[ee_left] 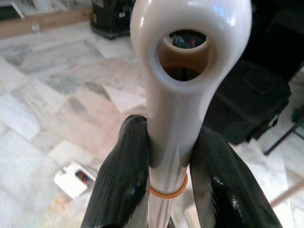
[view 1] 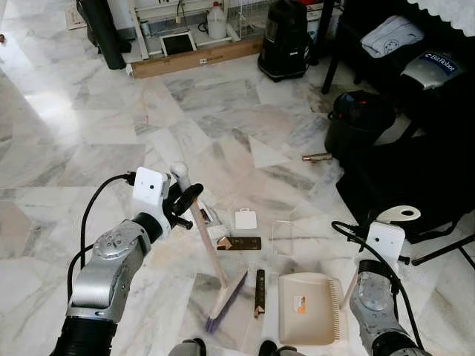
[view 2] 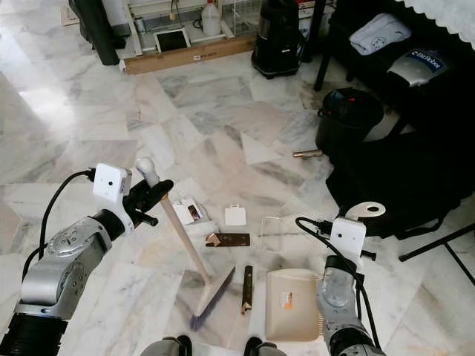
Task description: Sweep floor
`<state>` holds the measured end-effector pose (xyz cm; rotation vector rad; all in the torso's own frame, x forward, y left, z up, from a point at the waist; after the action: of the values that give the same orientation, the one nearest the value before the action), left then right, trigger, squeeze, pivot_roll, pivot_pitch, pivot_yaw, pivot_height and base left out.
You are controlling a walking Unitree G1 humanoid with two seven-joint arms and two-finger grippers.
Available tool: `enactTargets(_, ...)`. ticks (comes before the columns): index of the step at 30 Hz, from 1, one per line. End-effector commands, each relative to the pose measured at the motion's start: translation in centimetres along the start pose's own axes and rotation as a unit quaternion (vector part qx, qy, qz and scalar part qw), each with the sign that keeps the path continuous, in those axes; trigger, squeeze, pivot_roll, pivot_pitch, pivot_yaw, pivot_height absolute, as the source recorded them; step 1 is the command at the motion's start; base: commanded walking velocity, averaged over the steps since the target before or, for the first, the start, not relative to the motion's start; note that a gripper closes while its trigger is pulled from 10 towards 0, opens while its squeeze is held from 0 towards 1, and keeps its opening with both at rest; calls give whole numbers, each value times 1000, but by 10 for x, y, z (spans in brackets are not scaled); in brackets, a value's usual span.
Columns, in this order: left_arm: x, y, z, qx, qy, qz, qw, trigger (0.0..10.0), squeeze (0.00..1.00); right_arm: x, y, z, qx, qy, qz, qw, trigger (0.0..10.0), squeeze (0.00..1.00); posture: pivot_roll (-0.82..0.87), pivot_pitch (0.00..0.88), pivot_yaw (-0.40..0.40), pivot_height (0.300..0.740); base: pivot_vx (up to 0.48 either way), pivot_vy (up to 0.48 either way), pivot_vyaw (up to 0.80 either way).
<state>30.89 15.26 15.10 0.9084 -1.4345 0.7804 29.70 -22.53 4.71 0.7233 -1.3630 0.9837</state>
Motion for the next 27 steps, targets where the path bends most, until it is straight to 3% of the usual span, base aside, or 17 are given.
enactTargets(1, -5, 2, 4, -20, 0, -16, 1000, 10000, 0, -16, 13, 0, 13, 20, -37, 999, 10000, 0, 315, 196, -1, 740, 0, 0, 0)
enactTargets(7, -15, 4, 14, -57, 9, -48, 997, 10000, 0, -20, 19, -5, 20, 18, -45, 999, 10000, 0, 314, 200, 2, 740, 0, 0, 0)
enactTargets(14, -12, 0, 23, -67, 49, -37, 996, 10000, 0, -21, 22, -8, 24, 14, -49, 998, 10000, 0, 313, 201, 2, 740, 0, 0, 0)
enactTargets(21, -11, -2, 29, -80, 61, -36, 994, 10000, 0, -22, 24, -13, 30, 10, -50, 998, 10000, 0, 314, 201, 2, 740, 0, 0, 0)
enactTargets(27, 0, -3, 32, -100, 112, -12, 989, 10000, 0, -21, 24, -16, 35, 9, -50, 998, 10000, 0, 313, 197, -2, 740, 0, 0, 0)
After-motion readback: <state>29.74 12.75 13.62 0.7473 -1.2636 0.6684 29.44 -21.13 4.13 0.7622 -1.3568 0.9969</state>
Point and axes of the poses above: a point about 5 cm out from each wrist's last joint towards the gripper, its own y axis pointing back from the gripper into the wrist, its own x axis along the axis of the wrist's last joint, z = x × y, the point moved 1 cm from there along -y, pointing out of the wrist towards the gripper, and after that the axes turned 5 degrees about -y, right-handed, at the moved point
